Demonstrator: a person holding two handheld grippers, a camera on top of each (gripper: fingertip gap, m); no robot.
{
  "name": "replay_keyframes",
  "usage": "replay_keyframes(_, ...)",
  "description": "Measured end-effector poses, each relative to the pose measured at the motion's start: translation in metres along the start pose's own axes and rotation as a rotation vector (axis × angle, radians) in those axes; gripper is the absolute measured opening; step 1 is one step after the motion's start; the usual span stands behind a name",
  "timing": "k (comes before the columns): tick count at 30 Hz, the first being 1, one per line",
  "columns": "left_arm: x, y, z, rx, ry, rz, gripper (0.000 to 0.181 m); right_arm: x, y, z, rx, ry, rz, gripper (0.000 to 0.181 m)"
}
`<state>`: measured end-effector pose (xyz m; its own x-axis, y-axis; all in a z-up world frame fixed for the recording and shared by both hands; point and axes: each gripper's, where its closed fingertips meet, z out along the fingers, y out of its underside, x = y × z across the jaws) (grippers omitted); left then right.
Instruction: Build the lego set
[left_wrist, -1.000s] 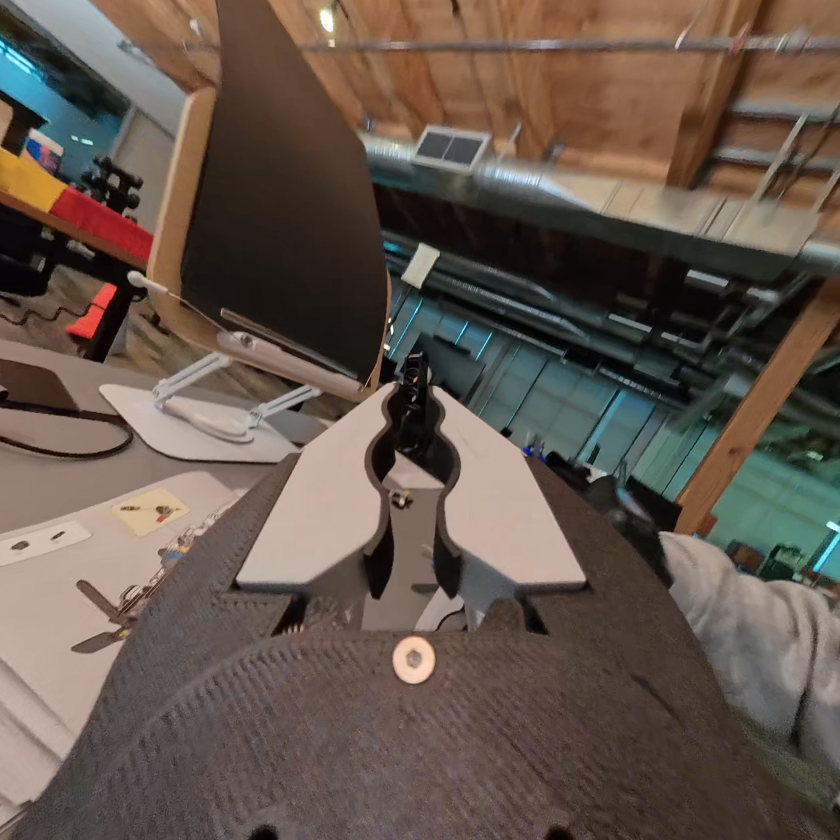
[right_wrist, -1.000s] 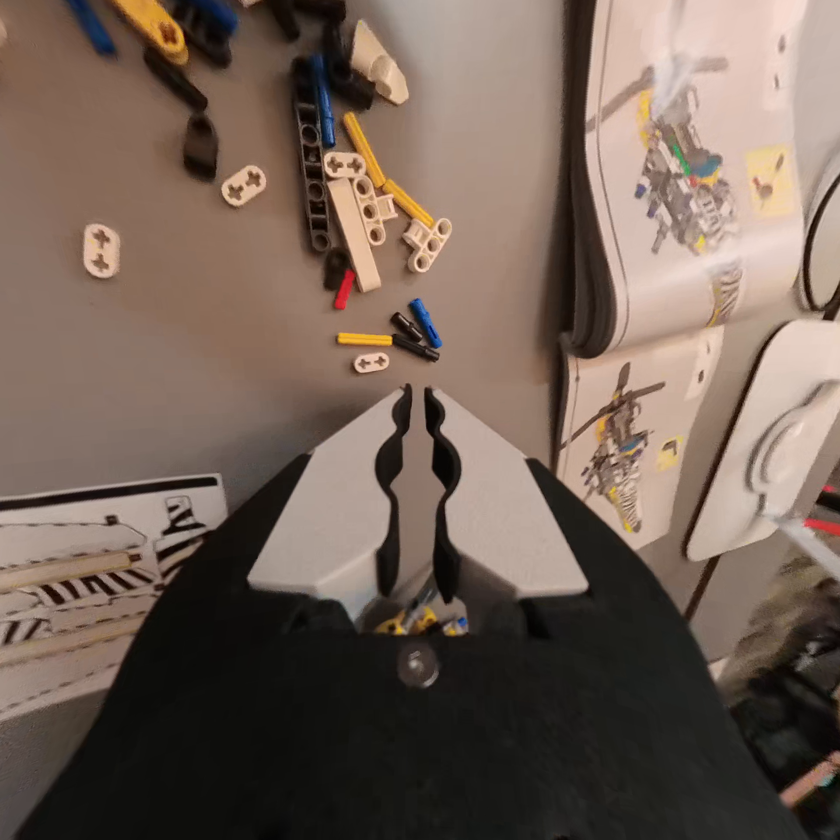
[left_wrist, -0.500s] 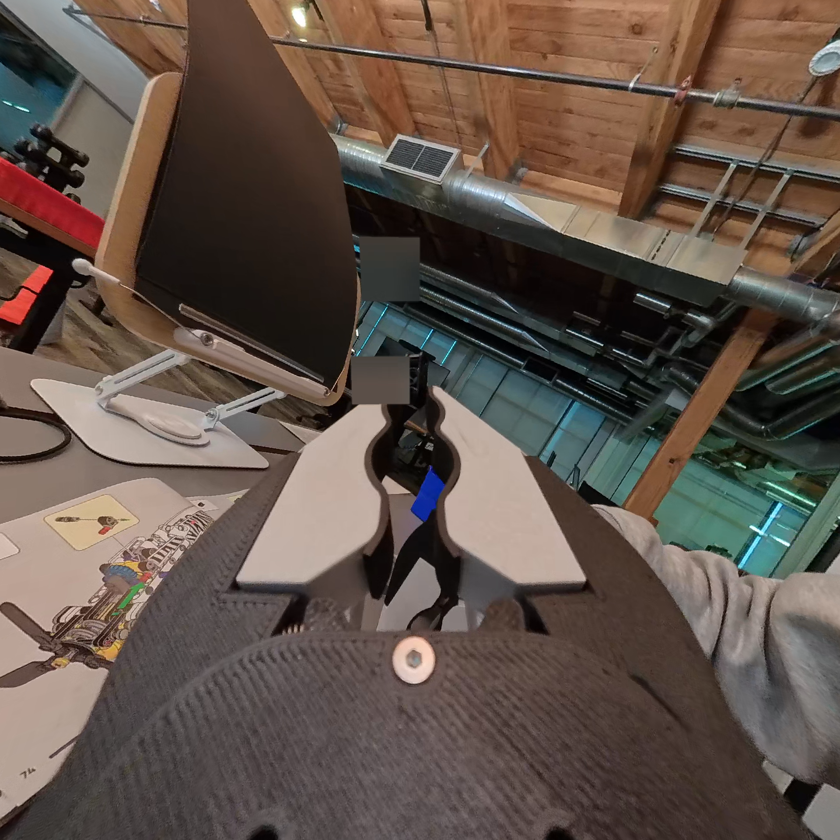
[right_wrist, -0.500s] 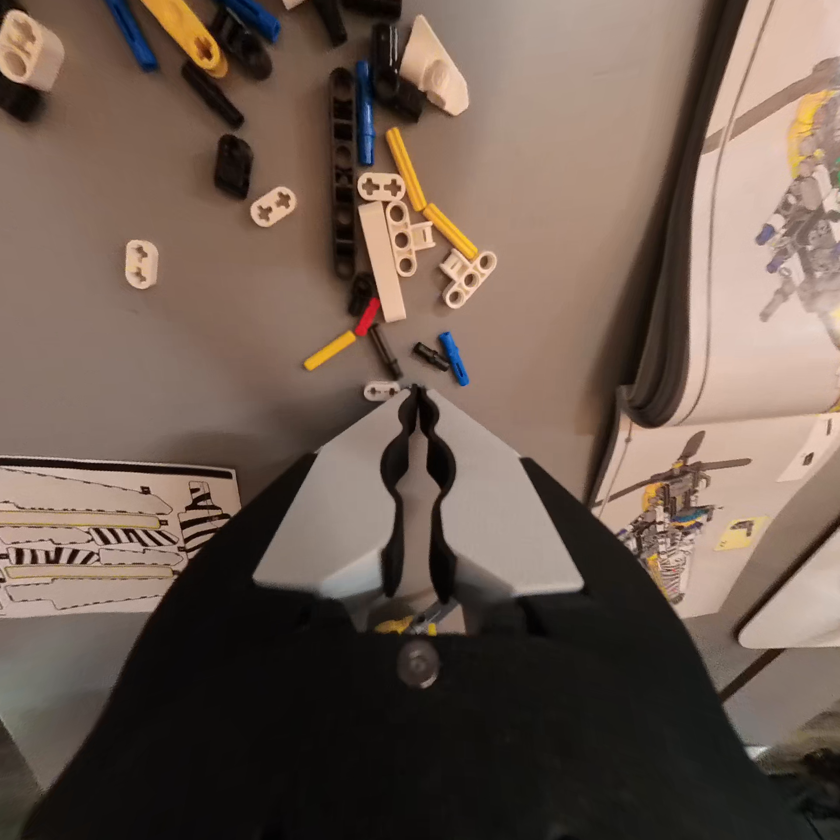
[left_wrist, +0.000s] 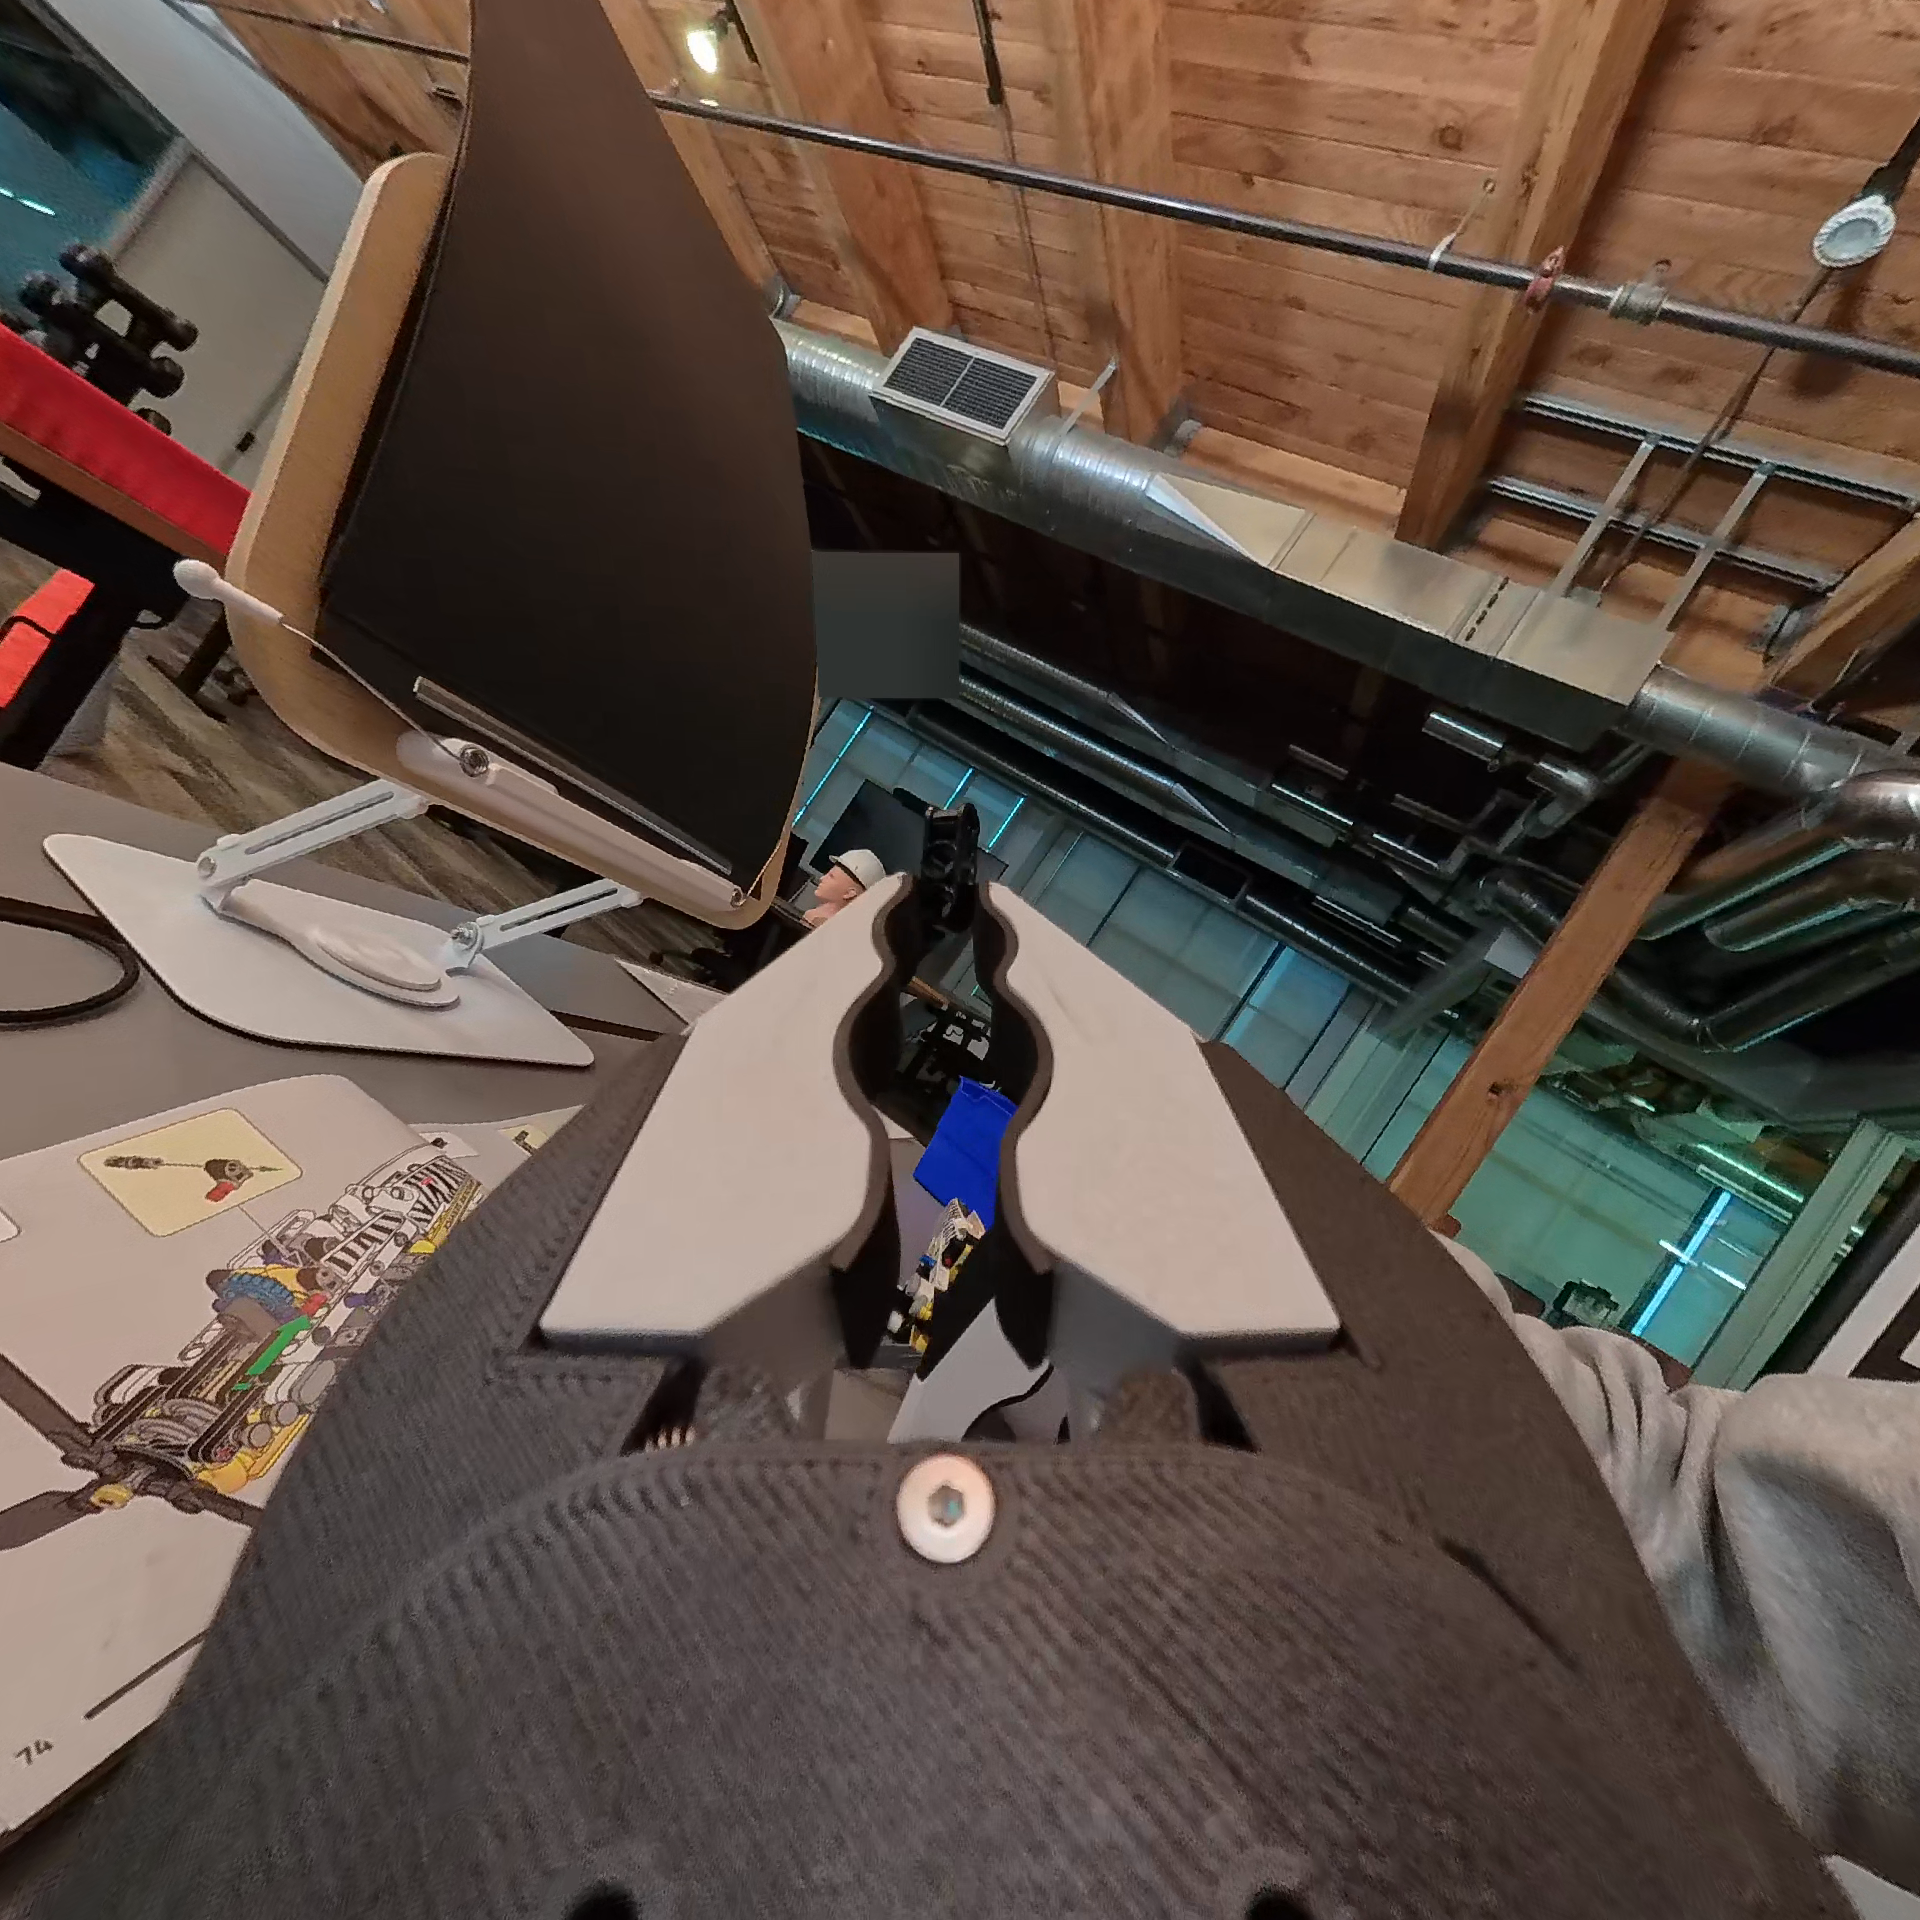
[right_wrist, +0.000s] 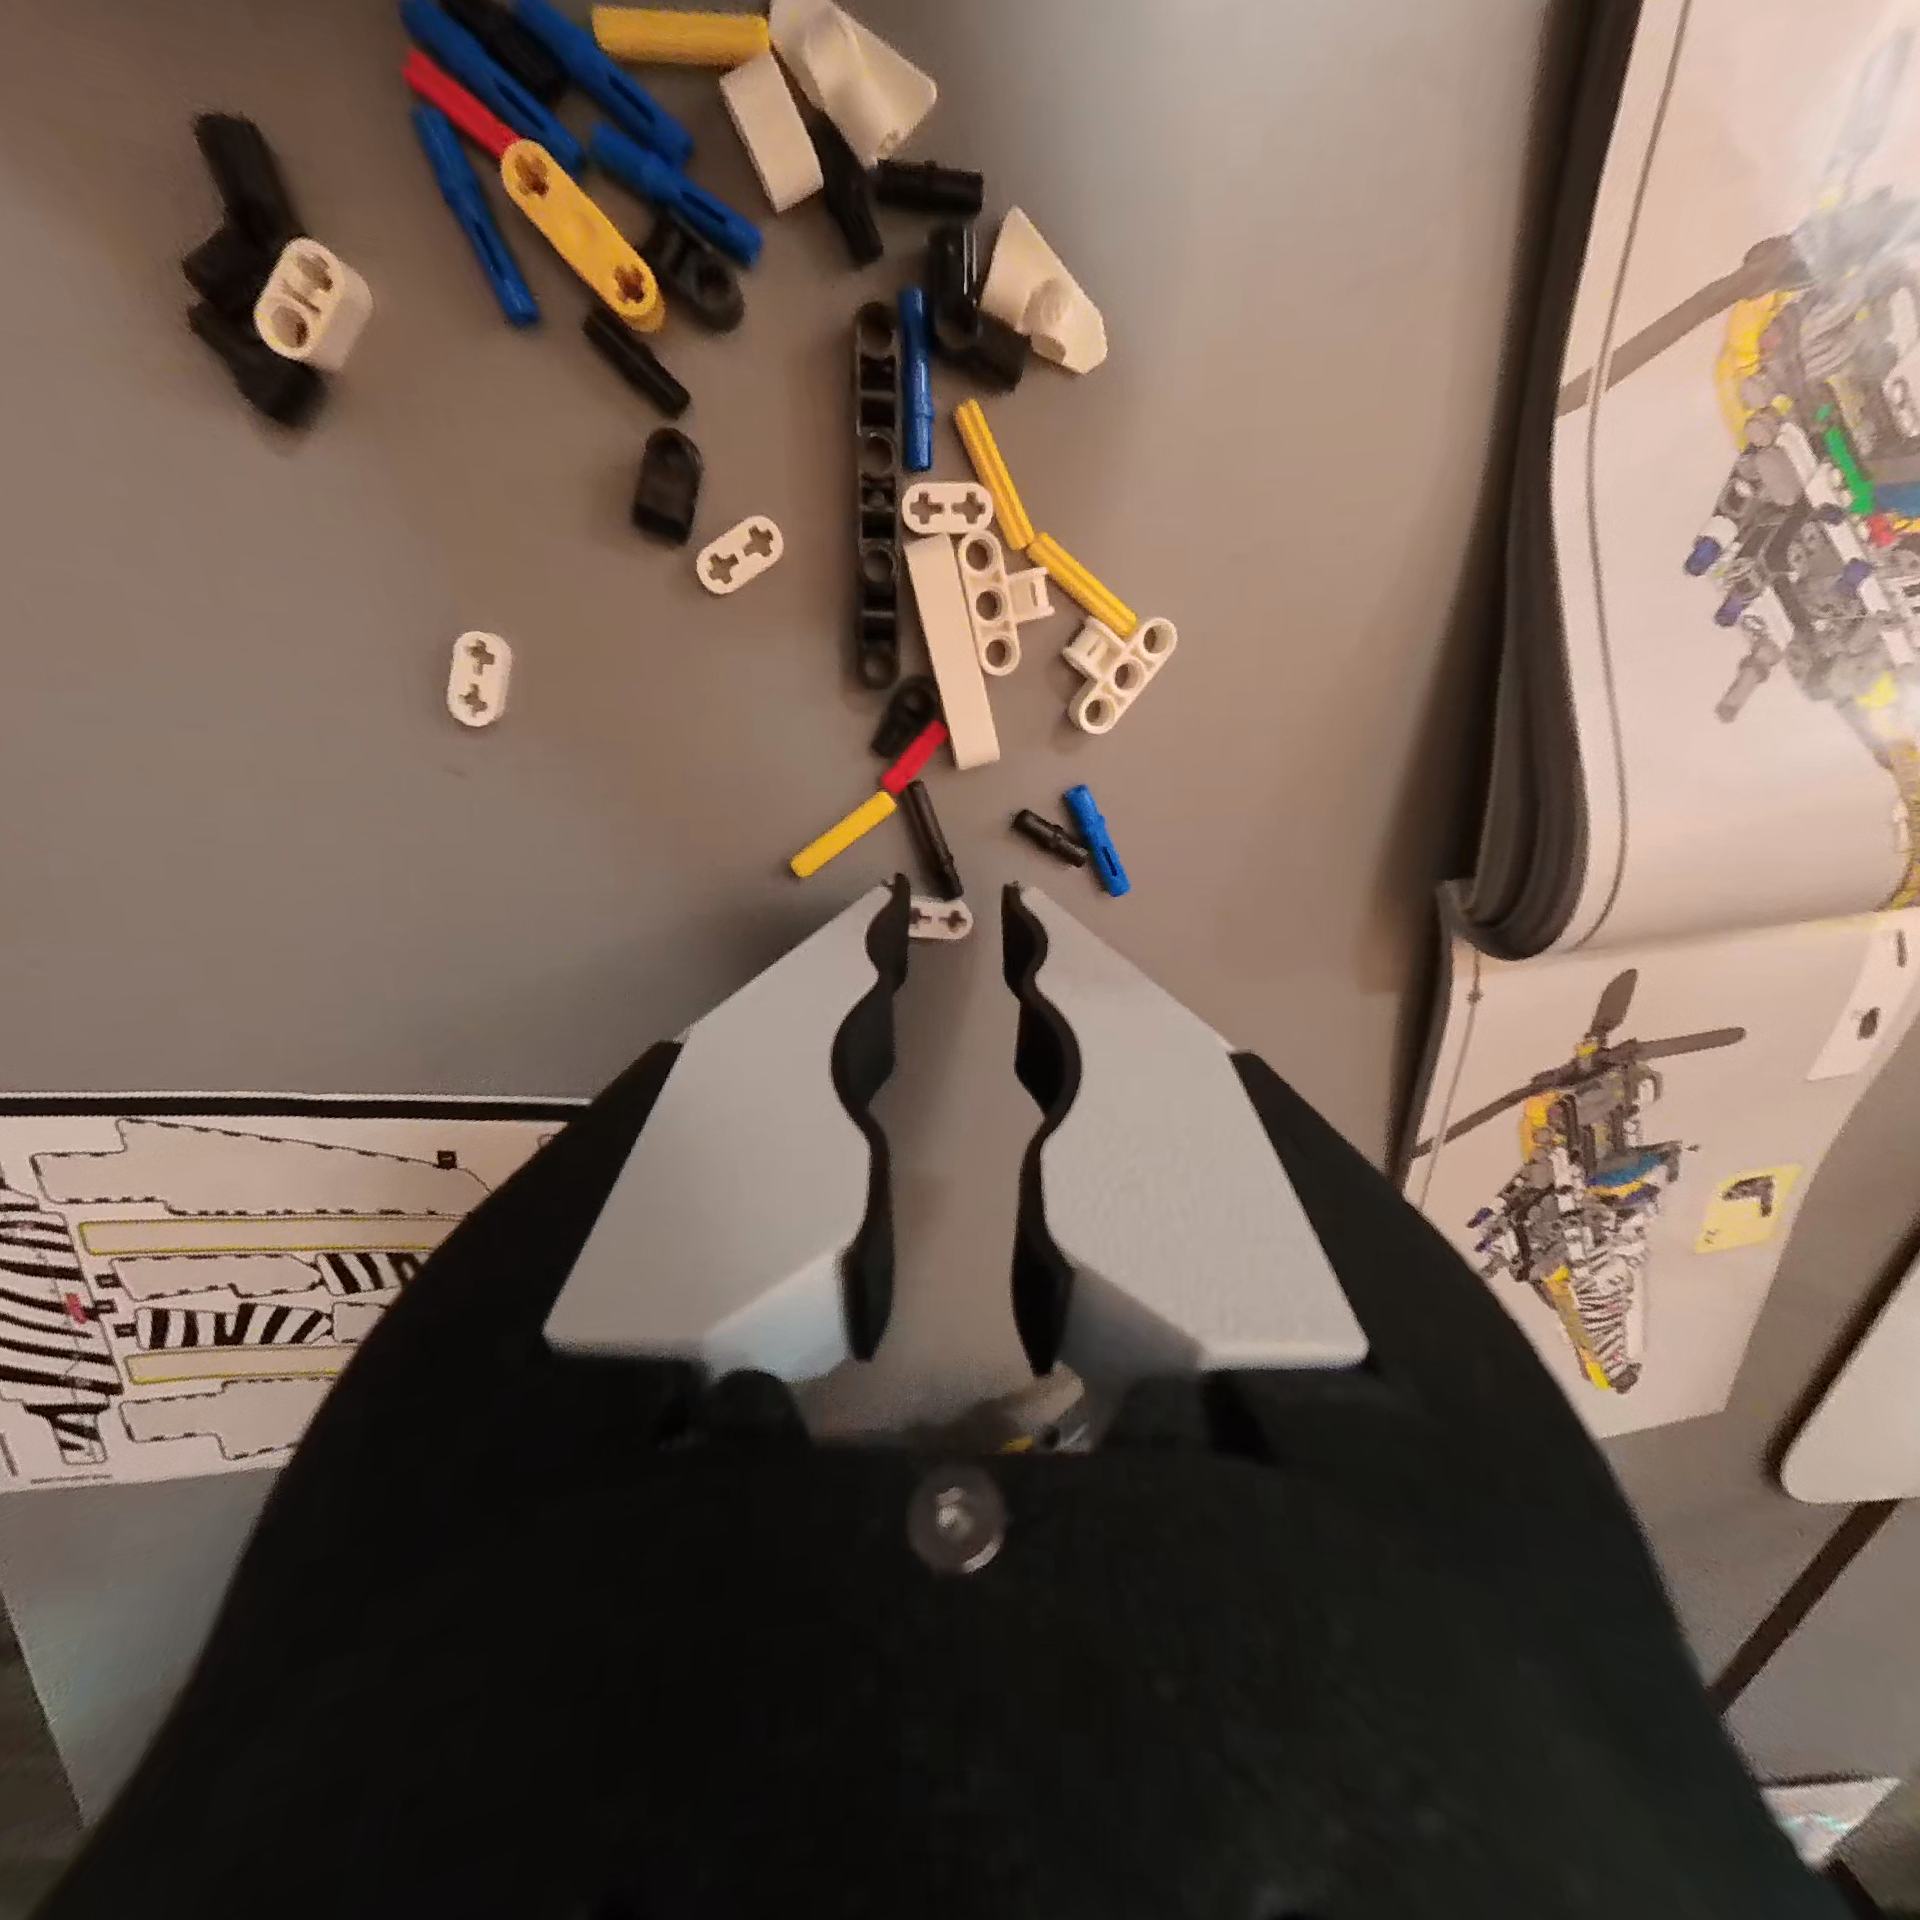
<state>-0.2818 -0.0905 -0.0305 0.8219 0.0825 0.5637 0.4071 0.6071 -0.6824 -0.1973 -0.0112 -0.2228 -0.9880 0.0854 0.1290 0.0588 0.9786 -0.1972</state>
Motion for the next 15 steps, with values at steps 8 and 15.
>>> replay_keyframes(8,-0.002,0.000,-0.001,-0.005,-0.008,0.002,0.005,-0.005,-0.005,0.009,0.005,-0.050,0.014,0.003)
replay_keyframes(15,0.000,0.029,0.007,-0.175,0.011,-0.019,0.011,-0.004,0.007,-0.019,0.049,0.106,0.144,0.003)
